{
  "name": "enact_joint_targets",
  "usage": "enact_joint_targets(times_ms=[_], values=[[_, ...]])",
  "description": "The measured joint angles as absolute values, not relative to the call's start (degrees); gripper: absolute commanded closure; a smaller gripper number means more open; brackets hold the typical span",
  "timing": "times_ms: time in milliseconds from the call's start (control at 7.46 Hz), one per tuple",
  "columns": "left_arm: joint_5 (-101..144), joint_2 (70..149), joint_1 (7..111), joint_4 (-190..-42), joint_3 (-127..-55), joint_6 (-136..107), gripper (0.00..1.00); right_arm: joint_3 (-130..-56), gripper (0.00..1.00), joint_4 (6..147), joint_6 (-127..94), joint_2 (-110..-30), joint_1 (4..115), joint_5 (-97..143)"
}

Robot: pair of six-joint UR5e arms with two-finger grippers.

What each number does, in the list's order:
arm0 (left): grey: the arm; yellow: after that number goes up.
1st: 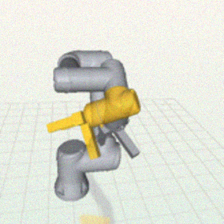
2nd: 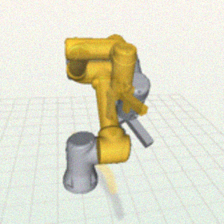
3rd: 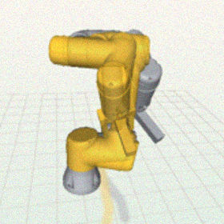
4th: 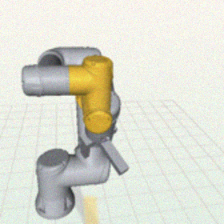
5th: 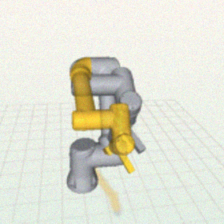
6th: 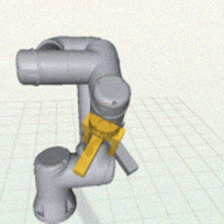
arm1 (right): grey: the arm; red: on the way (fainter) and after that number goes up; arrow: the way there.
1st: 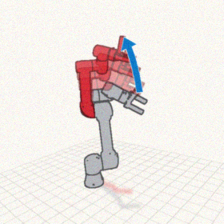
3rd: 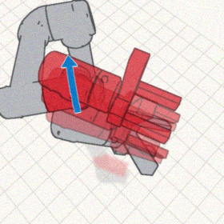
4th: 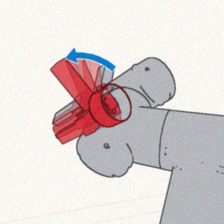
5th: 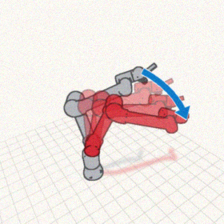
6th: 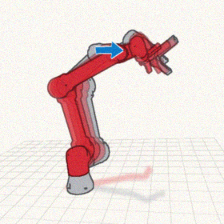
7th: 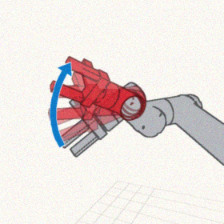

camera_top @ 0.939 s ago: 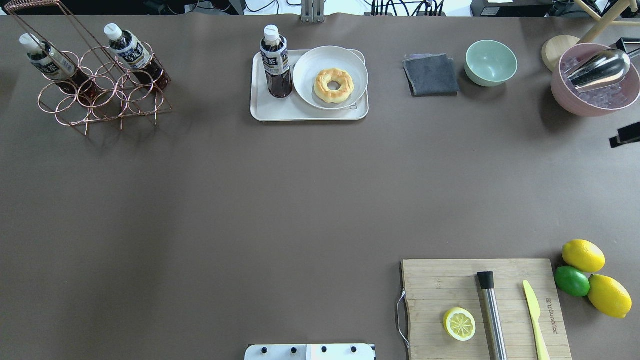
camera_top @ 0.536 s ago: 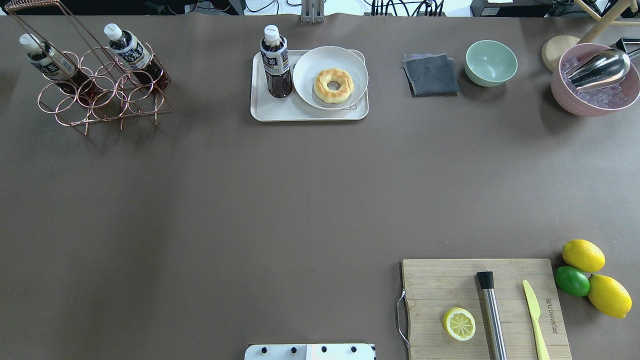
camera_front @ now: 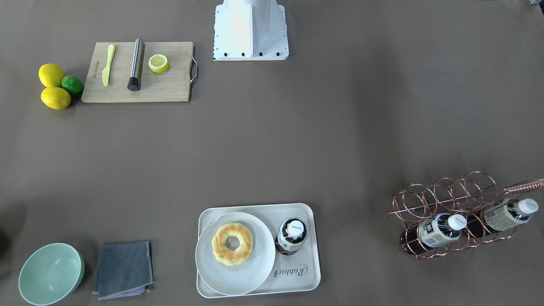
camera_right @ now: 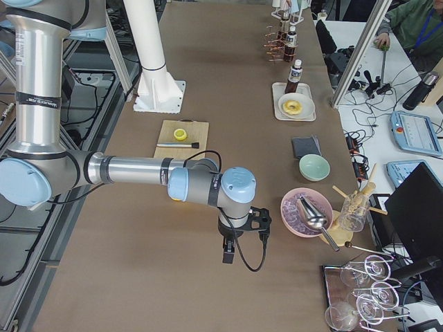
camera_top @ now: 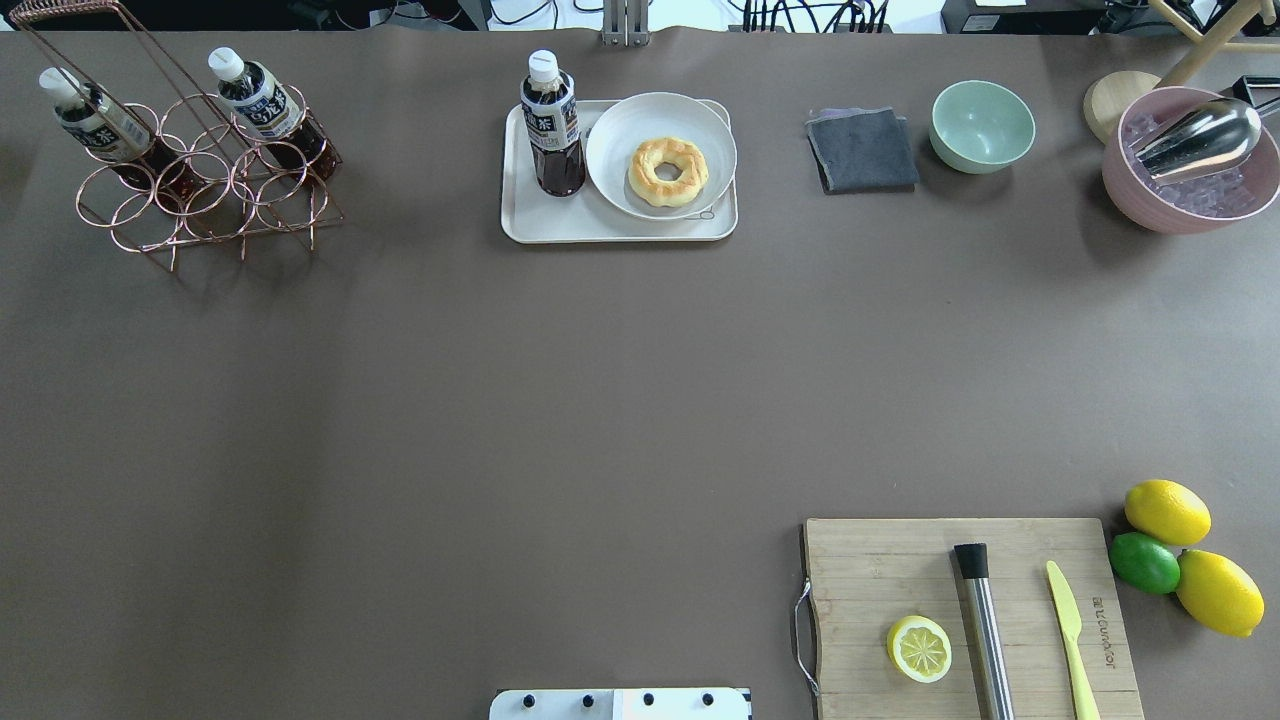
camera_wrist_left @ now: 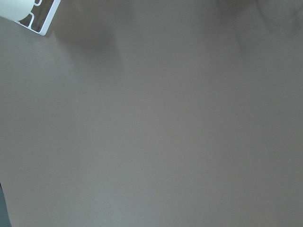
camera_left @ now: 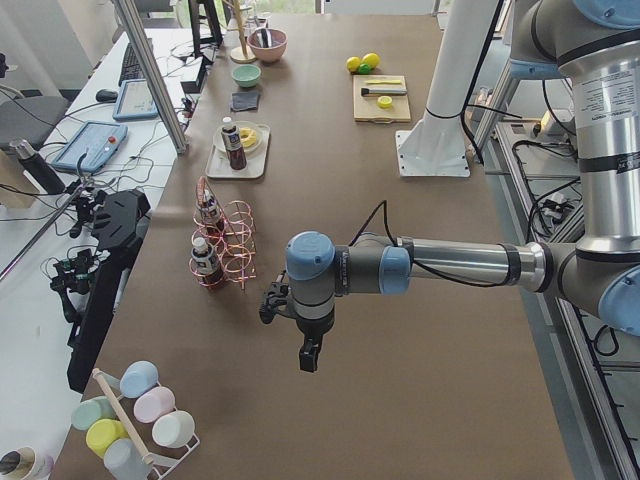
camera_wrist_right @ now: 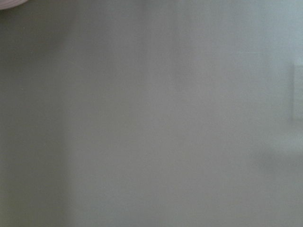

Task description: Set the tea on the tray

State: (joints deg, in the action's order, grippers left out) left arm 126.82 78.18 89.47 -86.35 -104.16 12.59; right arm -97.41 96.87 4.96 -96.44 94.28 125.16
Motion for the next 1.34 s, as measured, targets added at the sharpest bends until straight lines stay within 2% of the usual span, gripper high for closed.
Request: enact_joint_targets(times_ms=[1341], values=[[126.7, 78.8, 89.4, -86.4, -102.8, 12.4, 0.0, -97.6, 0.0, 97.8, 5.3, -96.1, 94.1, 125.0]])
